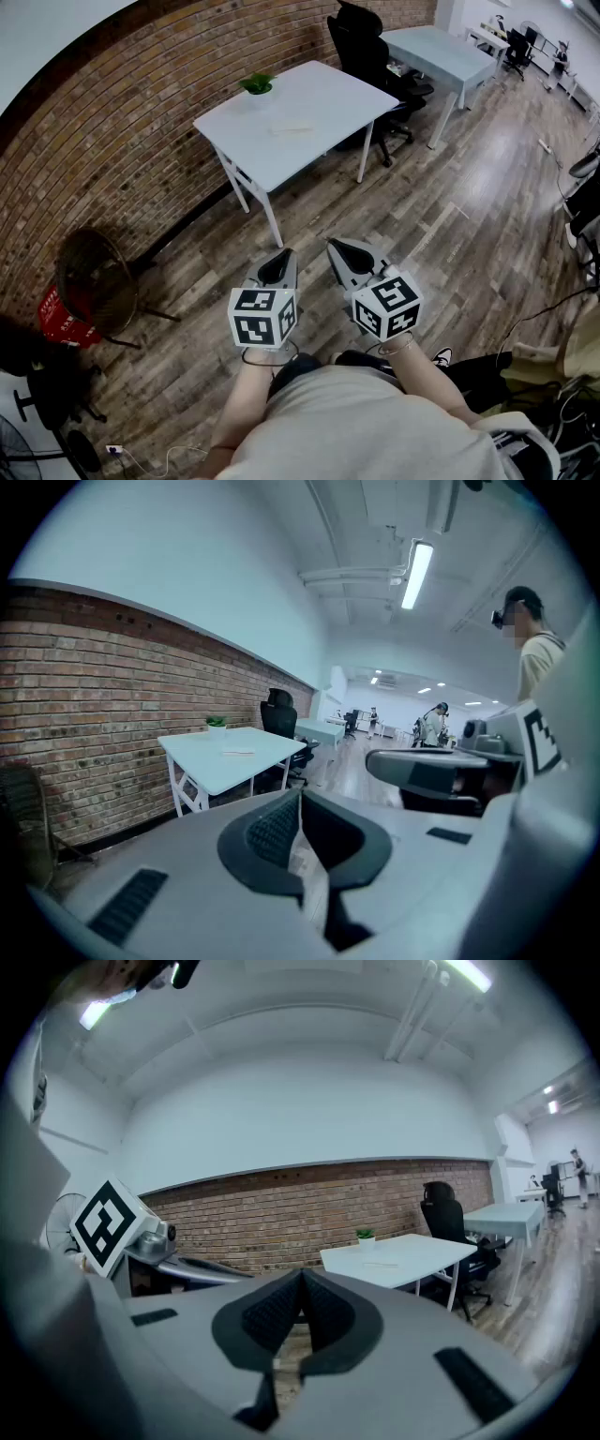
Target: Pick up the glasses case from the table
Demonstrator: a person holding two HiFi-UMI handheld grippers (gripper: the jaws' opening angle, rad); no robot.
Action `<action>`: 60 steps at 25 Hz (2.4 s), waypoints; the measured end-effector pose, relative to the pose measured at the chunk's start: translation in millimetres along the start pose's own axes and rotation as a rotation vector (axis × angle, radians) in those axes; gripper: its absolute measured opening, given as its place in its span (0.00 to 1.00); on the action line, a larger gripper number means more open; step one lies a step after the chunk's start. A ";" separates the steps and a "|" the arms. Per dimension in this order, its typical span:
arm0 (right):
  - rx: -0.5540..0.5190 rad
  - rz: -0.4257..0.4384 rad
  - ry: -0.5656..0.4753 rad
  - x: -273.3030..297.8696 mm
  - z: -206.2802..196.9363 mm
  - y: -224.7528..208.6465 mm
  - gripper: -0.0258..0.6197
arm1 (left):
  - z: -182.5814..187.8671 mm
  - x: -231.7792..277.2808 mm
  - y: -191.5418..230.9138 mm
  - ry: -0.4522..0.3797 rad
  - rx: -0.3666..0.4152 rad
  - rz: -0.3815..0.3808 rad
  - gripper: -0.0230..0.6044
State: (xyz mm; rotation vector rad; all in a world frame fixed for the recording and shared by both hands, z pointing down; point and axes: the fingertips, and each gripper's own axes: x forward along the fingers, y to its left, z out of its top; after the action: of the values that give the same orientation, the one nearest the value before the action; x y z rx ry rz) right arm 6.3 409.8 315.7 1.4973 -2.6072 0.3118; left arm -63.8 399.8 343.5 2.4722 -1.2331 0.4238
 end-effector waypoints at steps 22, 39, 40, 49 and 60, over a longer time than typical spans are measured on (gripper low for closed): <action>0.005 -0.002 0.062 -34.6 -29.6 -34.0 0.04 | -18.5 3.5 -23.7 -0.037 0.022 0.020 0.06; 0.047 -0.038 0.121 27.8 -53.2 -105.7 0.04 | -15.7 99.6 5.3 0.034 0.002 -0.113 0.06; 0.047 -0.039 0.122 41.5 -49.6 -113.5 0.04 | -9.1 110.5 15.1 0.034 0.004 -0.114 0.06; 0.046 -0.052 0.069 182.8 9.7 -171.9 0.04 | 64.7 204.0 132.8 0.049 0.019 -0.103 0.06; 0.048 -0.070 0.106 284.3 22.3 -210.5 0.04 | 95.2 280.8 199.6 0.086 0.001 -0.177 0.06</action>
State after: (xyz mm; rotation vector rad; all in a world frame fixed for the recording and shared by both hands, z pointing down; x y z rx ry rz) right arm 44.9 62.7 377.0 1.5379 -2.4769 0.4367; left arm -52.5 48.3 407.4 2.5093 -0.9712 0.4766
